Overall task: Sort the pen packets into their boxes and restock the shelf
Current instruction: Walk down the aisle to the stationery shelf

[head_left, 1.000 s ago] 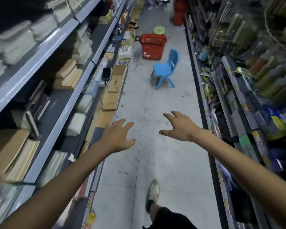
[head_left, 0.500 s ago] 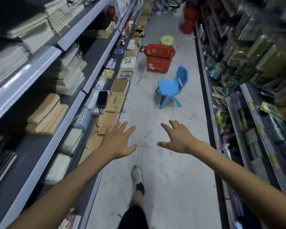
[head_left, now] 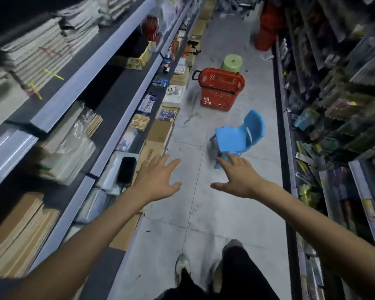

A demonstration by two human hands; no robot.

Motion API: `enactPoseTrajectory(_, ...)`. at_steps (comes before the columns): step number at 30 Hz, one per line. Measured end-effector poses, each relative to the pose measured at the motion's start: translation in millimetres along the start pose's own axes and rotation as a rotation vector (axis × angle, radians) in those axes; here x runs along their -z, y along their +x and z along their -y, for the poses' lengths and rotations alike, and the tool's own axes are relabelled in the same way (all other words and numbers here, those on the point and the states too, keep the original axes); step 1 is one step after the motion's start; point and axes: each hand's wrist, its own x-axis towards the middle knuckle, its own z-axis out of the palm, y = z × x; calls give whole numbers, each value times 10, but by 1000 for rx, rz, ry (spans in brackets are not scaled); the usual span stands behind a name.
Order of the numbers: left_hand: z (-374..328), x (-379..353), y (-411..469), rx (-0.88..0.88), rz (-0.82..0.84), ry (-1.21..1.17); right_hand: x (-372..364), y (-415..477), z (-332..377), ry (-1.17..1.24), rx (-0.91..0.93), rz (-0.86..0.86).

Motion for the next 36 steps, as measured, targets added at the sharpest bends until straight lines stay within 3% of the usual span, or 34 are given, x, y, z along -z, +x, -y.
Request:
enactPoseTrajectory(7,180,329,1343,94,48,19,586,1492,-665,-28,94,68)
enactPoseTrajectory(17,191,837,2826,417,47,-136,1579,3493,-1450,-174,357,129)
enactPoseTrajectory(28,925,998,4038,575,-35,-167,2243,5649,-1066,-347,590,198)
enactPoseTrajectory(36,1368,1202,4747,630,-64,-204,2707,6714,-724,-443,736,215)
